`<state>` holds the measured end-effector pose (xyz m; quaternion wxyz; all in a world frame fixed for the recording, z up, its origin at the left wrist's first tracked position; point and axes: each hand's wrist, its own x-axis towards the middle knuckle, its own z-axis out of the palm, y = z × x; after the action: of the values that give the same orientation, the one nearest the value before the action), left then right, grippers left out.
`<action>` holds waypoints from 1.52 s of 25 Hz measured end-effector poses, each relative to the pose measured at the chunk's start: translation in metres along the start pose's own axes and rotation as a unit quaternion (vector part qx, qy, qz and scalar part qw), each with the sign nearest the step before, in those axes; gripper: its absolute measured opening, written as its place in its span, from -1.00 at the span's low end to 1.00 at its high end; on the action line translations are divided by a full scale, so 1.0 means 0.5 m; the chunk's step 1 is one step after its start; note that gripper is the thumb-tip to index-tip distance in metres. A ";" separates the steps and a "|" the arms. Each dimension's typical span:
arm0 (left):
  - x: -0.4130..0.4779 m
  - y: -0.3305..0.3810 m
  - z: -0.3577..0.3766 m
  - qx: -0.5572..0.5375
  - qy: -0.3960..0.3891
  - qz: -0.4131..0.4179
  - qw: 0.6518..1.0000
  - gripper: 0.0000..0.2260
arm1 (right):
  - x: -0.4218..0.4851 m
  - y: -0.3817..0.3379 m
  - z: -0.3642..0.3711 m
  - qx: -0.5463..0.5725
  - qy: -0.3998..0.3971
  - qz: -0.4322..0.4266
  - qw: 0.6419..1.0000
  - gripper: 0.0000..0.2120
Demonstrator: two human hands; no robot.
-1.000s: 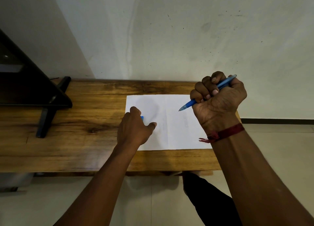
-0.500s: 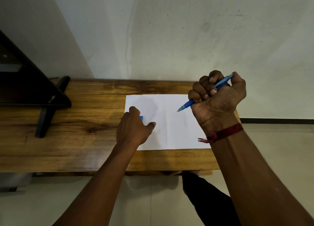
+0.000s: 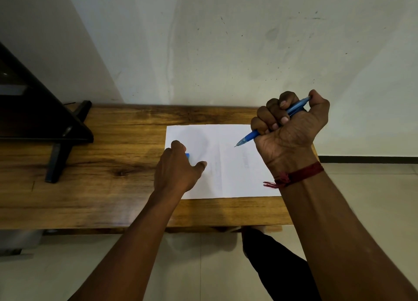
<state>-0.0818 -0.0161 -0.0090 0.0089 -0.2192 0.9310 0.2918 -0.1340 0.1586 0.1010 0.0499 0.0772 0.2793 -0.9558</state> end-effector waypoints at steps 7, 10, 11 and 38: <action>0.000 0.000 -0.001 -0.008 -0.002 -0.001 1.000 -0.43 | 0.001 -0.001 0.001 -0.014 0.004 0.007 1.000 -0.50; -0.001 0.000 -0.006 -0.014 -0.004 0.000 1.000 -0.44 | 0.002 0.002 0.003 -0.047 -0.001 0.014 0.999 -0.50; -0.001 0.000 -0.008 -0.015 -0.004 0.001 1.000 -0.45 | 0.004 0.004 0.004 -0.062 0.003 0.016 0.998 -0.53; 0.011 -0.023 0.031 0.032 0.048 -0.069 0.996 -0.75 | 0.074 0.142 -0.144 -0.745 0.116 -0.025 0.656 -0.60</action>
<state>-0.0839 -0.0183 -0.0290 -0.0093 -0.2960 0.9218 0.2500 -0.1519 0.1362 -0.0030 0.0338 0.1177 0.9032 -0.4115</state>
